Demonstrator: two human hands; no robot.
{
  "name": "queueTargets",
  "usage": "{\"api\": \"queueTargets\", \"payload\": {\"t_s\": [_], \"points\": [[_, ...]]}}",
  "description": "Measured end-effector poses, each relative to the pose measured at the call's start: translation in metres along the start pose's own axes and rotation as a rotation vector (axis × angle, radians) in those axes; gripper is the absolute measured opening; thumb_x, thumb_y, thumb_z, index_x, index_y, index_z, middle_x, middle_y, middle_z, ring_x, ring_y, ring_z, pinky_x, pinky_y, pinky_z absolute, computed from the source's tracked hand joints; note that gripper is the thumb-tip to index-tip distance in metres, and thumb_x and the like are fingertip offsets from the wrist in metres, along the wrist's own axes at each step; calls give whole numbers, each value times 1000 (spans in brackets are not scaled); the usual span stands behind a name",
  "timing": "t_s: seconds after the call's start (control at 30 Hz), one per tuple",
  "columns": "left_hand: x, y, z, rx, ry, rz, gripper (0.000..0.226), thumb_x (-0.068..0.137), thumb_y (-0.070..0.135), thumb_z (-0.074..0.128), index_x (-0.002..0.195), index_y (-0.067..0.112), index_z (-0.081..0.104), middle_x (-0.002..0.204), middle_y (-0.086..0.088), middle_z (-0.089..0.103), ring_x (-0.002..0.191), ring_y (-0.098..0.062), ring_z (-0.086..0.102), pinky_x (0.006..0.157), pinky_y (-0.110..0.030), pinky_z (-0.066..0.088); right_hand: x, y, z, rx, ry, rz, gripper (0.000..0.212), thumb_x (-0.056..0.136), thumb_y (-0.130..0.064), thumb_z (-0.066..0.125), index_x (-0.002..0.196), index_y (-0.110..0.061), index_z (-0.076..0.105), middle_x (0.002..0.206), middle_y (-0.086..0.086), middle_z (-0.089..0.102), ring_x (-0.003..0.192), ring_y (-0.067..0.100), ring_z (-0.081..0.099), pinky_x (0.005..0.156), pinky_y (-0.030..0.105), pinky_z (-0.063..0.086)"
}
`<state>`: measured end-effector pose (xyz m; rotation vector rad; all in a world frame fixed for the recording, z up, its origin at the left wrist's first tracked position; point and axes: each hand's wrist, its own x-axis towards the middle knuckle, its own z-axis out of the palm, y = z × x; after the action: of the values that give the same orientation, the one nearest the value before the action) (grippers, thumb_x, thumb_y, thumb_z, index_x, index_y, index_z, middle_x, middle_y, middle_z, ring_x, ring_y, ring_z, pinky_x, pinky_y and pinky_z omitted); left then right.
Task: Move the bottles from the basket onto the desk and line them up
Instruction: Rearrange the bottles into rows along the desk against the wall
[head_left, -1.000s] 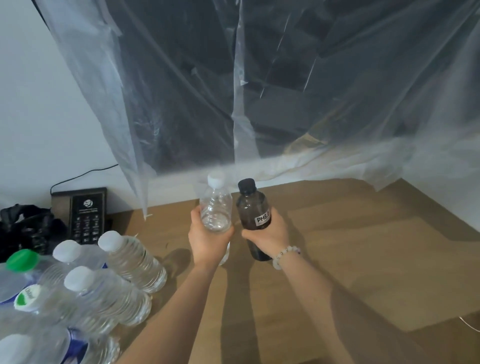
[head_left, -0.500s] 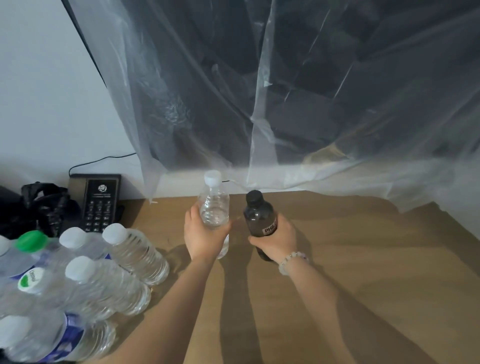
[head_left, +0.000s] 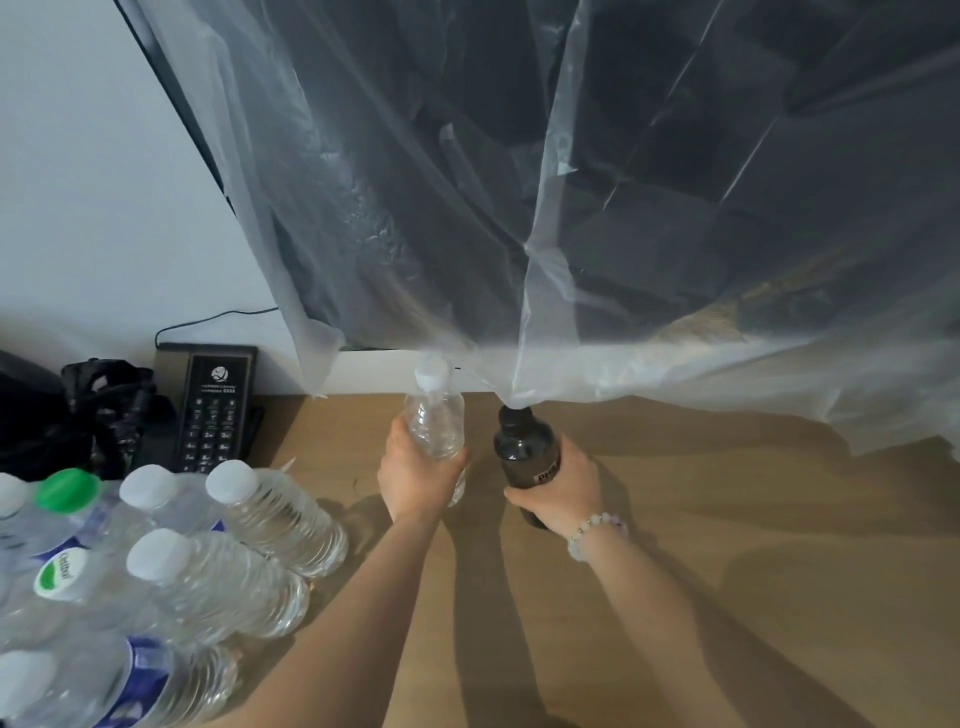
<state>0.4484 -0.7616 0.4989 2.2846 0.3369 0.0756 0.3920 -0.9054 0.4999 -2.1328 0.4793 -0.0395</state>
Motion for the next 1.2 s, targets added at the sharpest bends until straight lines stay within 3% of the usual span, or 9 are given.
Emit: {"api": "queueTargets", "payload": {"t_s": [0.23,0.43,0.87,1.03,1.2], "points": [[14,4,5,-61,-31,-30,64,66,28,83,115,8,47,114,-9,59,107,-30,56,89,-37,45,4,3,3,-16,-8,6,53,58,-21,81,104,-28,55,92,-14,56,96,16,60,79,28,47],[19,3,6,-135,-76,-12,52,66,19,82,97,18,40,99,-1,55,88,-20,52,75,-27,40,4,4,-1,37,-20,39,59,60,-16,81,111,-29,55,90,-18,54,91,9,55,79,23,45],[23,-5,2,-139,-84,18,60,65,22,84,111,12,47,102,1,55,88,-13,48,75,-26,39,5,6,12,115,-32,115,60,61,-15,82,115,-23,58,91,-14,57,93,8,57,75,17,40],[22,-13,4,-154,-76,62,62,66,20,84,115,11,48,111,-3,58,98,-16,53,79,-23,37,3,9,13,122,-2,107,68,60,-15,84,121,-27,55,85,-25,51,92,4,53,79,16,38],[25,-15,7,-163,-76,76,63,66,19,84,116,11,48,113,-4,57,101,-17,53,80,-23,37,3,15,10,115,6,123,75,60,-15,84,126,-27,52,96,-19,53,94,2,50,82,15,38]]}}
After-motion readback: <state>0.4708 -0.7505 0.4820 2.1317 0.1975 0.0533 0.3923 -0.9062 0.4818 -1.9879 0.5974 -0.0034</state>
